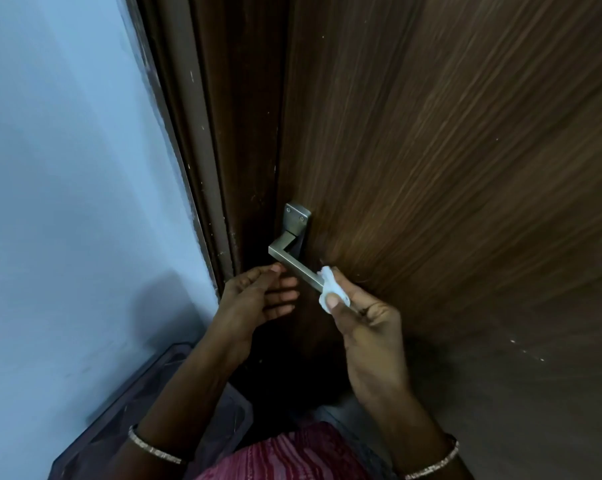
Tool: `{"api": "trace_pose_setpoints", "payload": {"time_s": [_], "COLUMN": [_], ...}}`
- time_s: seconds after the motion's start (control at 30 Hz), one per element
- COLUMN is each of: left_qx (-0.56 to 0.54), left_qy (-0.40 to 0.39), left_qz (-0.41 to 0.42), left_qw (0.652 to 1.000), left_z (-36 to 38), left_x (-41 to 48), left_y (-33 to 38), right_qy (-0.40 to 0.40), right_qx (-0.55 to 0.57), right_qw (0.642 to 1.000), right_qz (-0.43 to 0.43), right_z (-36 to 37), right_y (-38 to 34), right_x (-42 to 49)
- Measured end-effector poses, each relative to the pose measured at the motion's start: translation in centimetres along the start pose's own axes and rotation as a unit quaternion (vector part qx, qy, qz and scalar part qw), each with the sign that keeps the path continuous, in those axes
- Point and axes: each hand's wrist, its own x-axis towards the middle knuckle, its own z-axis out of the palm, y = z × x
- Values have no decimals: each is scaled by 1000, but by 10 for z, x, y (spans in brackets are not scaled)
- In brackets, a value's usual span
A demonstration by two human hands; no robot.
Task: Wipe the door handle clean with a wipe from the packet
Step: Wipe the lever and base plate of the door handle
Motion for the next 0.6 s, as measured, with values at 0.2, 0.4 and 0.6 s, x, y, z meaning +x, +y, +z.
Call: {"api": "trace_pose_setpoints", "payload": {"time_s": [0.2, 0.4, 0.6], "left_qx": [9, 13, 14], "left_qy": [6, 1, 8], "left_qz": [-7, -19, -22], "left_qw": [1000, 1000, 1000], "left_z": [-1, -1, 1], "left_x": [2, 2, 0], "left_y": [-1, -3, -4], "right_qy": [35, 21, -1], "right_qx": [3, 61, -381], "right_qw": [999, 995, 898], "right_qz": [4, 76, -219], "right_z": [5, -7, -9], "right_y": [10, 9, -11], "right_x": [7, 14, 16]}}
